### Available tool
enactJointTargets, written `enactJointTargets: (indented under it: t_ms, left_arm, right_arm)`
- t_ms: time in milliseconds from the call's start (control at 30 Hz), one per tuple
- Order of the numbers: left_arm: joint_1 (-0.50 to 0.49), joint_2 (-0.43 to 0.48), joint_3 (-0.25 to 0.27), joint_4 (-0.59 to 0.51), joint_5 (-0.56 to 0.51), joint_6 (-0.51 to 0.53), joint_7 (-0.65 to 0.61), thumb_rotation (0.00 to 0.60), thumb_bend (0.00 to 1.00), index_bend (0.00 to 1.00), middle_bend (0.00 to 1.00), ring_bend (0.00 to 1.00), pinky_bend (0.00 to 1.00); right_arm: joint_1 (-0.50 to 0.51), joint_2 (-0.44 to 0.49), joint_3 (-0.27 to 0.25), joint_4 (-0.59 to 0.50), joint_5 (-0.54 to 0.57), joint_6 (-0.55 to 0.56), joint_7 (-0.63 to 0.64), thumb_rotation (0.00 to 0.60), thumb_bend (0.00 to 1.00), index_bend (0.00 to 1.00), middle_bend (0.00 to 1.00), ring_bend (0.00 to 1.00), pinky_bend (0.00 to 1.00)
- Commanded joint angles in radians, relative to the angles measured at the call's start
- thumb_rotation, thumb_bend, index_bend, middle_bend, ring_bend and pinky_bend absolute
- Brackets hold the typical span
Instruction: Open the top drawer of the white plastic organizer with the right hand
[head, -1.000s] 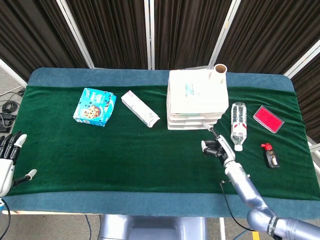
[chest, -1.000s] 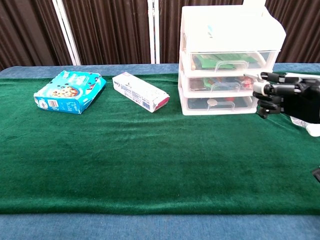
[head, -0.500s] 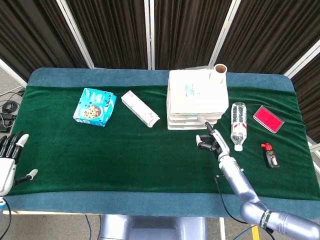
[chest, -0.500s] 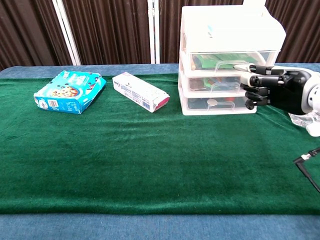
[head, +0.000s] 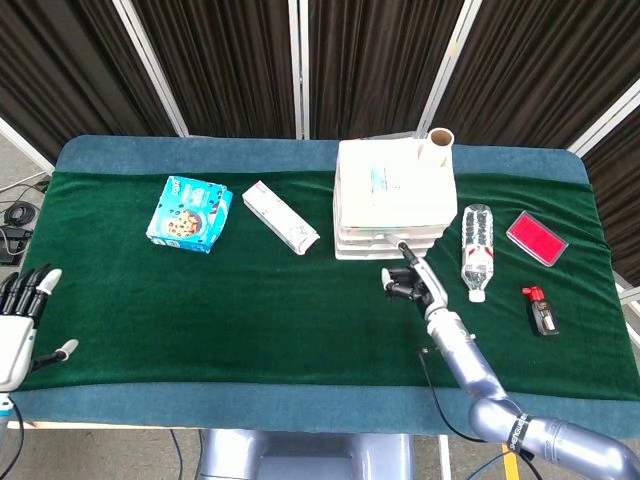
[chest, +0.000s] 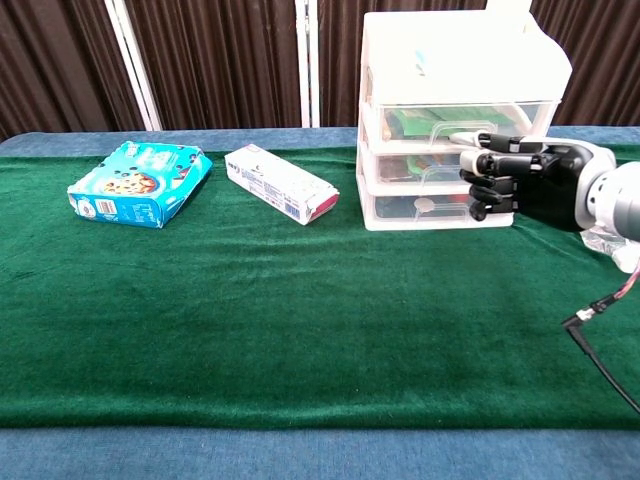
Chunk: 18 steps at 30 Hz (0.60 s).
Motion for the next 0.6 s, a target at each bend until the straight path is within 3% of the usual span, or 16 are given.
enactJointTargets:
  t_ms: [33, 400, 600]
  left_arm:
    - [-0.002, 0.000, 0.005, 0.000, 0.003, -0.006, 0.006, 0.600, 0.07, 0.00, 0.00, 0.00, 0.00]
    - [-0.002, 0.004, 0.003, -0.003, -0.001, -0.006, 0.003, 0.600, 0.07, 0.00, 0.00, 0.00, 0.00]
    - [-0.002, 0.005, 0.003, -0.003, -0.003, -0.006, 0.002, 0.600, 0.07, 0.00, 0.00, 0.00, 0.00]
  right_arm:
    - [0.001, -0.005, 0.002, 0.003, -0.002, -0.002, -0.003, 0.600, 0.51, 0.14, 0.83, 0.83, 0.70]
    - [0.005, -0.023, 0.019, 0.012, -0.005, -0.017, -0.002, 0.600, 0.51, 0.15, 0.83, 0.83, 0.70]
    - [0.000, -0.024, 0.022, 0.004, -0.012, -0.032, 0.012, 0.600, 0.52, 0.26, 0.83, 0.83, 0.70]
